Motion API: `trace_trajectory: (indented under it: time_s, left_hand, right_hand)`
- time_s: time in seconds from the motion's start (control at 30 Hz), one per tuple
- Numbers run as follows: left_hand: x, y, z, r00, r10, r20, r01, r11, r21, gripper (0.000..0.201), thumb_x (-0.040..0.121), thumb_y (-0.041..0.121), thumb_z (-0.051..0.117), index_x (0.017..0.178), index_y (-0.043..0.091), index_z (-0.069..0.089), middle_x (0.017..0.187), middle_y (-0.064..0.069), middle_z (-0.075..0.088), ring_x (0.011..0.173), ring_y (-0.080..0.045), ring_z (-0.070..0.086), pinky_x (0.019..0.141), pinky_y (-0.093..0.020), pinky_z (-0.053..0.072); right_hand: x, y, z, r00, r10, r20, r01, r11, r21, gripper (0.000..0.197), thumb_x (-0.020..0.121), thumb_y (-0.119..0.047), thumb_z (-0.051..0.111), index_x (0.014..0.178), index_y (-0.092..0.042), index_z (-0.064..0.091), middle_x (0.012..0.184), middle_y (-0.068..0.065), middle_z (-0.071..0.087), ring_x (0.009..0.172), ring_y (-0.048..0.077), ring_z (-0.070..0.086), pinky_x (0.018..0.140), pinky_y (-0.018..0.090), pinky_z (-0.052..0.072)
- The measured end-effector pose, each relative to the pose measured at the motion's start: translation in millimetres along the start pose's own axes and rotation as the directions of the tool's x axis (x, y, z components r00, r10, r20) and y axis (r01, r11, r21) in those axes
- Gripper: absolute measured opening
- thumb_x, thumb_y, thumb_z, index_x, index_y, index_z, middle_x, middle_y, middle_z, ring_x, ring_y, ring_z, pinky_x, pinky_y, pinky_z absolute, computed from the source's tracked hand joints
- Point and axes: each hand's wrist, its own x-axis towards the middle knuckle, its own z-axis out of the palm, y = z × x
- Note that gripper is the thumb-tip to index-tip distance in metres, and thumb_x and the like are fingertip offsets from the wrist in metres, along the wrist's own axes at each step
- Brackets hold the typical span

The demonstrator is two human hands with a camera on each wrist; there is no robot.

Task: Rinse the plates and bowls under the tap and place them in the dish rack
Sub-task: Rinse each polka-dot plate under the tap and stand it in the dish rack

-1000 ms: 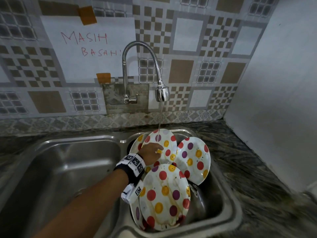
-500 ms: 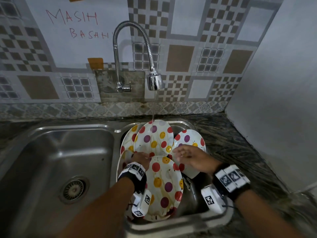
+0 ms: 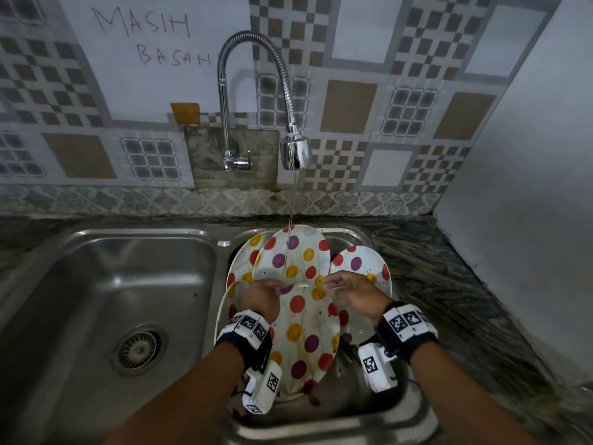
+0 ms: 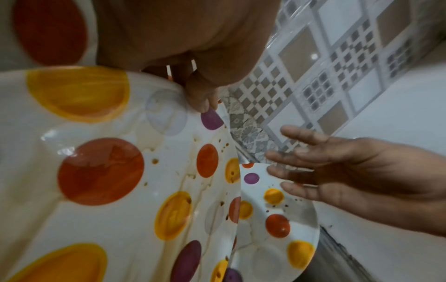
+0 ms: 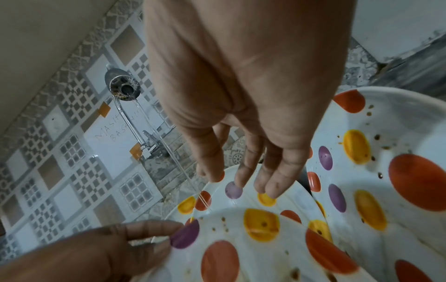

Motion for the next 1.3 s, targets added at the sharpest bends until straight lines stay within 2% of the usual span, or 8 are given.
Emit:
trace_trajectory:
  time_s: [0.07, 0.17, 0.33, 0.53, 0.8, 0.97, 1.13, 1.3]
  left_hand:
    - [-0.3, 12.5, -6.9, 0.998, 0.059, -0.012, -0.059, 0.998, 0.003, 0.025, 0.089, 0.001, 0.054, 0.096, 0.013, 0.075, 0.111, -0.012, 0.070, 0.109, -0.028, 0.062, 0.095, -0.035, 0.048]
    - [8.1, 22.1, -16.6, 0.989, 0.139, -0.045, -0.140, 0.990, -0.033, 0.031, 0.087, -0.002, 0.057, 0.086, 0.022, 0.076, 0.113, -0.013, 0.069, 0.111, -0.030, 0.061, 0.098, -0.041, 0.047]
    - [14.2, 48.0, -43.2, 0.968, 0.228, -0.108, -0.235, 0.970, -0.064, 0.025, 0.088, 0.006, 0.058, 0.100, 0.020, 0.075, 0.105, -0.003, 0.073, 0.103, -0.021, 0.066, 0.096, -0.040, 0.050]
    - [28.0, 68.4, -68.4, 0.968, 0.211, -0.135, -0.250, 0.777, -0.578, 0.050, 0.084, -0.022, 0.050, 0.072, 0.018, 0.078, 0.071, 0.007, 0.073, 0.076, -0.015, 0.067, 0.079, -0.032, 0.053]
    - [47.0, 93.8, -76.5, 0.924, 0.357, -0.140, -0.383, 0.841, -0.382, 0.035, 0.084, -0.015, 0.053, 0.101, 0.010, 0.071, 0.094, 0.004, 0.069, 0.085, -0.004, 0.065, 0.078, -0.016, 0.051]
    - [54.8, 99.8, -61.2, 0.939, 0.341, -0.038, -0.335, 0.886, -0.320, 0.038, 0.085, -0.012, 0.052, 0.103, 0.015, 0.072, 0.100, 0.001, 0.069, 0.087, -0.011, 0.063, 0.079, -0.024, 0.050]
    - [61.9, 105.4, -48.2, 0.943, 0.331, 0.028, -0.302, 0.888, -0.346, 0.036, 0.087, -0.009, 0.054, 0.105, 0.018, 0.070, 0.100, -0.004, 0.068, 0.086, -0.014, 0.062, 0.068, -0.014, 0.050]
    - [60.2, 101.8, -45.8, 0.958, 0.276, 0.081, -0.211, 0.867, -0.451, 0.040, 0.087, -0.008, 0.056, 0.092, 0.028, 0.073, 0.105, -0.009, 0.072, 0.095, -0.025, 0.068, 0.083, -0.039, 0.057]
  right_hand:
    - [3.6, -1.2, -0.9, 1.000, -0.013, -0.001, 0.013, 0.999, 0.037, 0.032, 0.084, 0.004, 0.060, 0.098, -0.023, 0.070, 0.117, 0.005, 0.064, 0.109, 0.016, 0.060, 0.094, 0.034, 0.052]
    - [5.3, -6.2, -3.7, 1.000, -0.027, -0.006, 0.027, 0.995, 0.096, 0.030, 0.085, 0.005, 0.060, 0.103, -0.018, 0.068, 0.111, -0.004, 0.065, 0.101, 0.004, 0.060, 0.081, 0.015, 0.050]
    - [10.0, -3.5, -15.5, 0.993, -0.011, -0.120, 0.018, 0.998, 0.059, 0.031, 0.087, -0.004, 0.061, 0.109, -0.024, 0.067, 0.123, -0.005, 0.058, 0.114, 0.012, 0.053, 0.101, 0.028, 0.043]
    - [18.9, 2.1, -34.3, 0.965, -0.042, -0.258, 0.062, 0.996, 0.071, 0.031, 0.087, -0.005, 0.063, 0.099, -0.033, 0.067, 0.115, 0.008, 0.066, 0.106, 0.025, 0.063, 0.094, 0.043, 0.052]
    - [23.5, 6.4, -58.5, 0.947, -0.046, -0.319, 0.116, 0.972, 0.206, 0.028, 0.088, 0.008, 0.054, 0.106, -0.013, 0.061, 0.083, 0.003, 0.058, 0.057, -0.001, 0.060, 0.047, 0.017, 0.047]
    - [18.2, 20.7, -68.5, 0.909, -0.060, -0.413, 0.157, 0.966, 0.204, 0.029, 0.086, 0.006, 0.060, 0.099, -0.019, 0.065, 0.107, 0.015, 0.066, 0.094, 0.030, 0.065, 0.078, 0.042, 0.057]
    - [8.2, 24.4, -79.5, 0.877, -0.069, -0.476, 0.206, 0.948, 0.241, 0.025, 0.085, 0.010, 0.058, 0.105, -0.004, 0.062, 0.099, 0.008, 0.066, 0.091, 0.025, 0.063, 0.062, 0.017, 0.055]
    - [6.5, 27.1, -89.7, 0.871, -0.052, -0.489, 0.150, 0.975, 0.162, 0.031, 0.083, 0.004, 0.063, 0.102, -0.020, 0.068, 0.108, 0.010, 0.068, 0.101, 0.026, 0.063, 0.091, 0.043, 0.052]
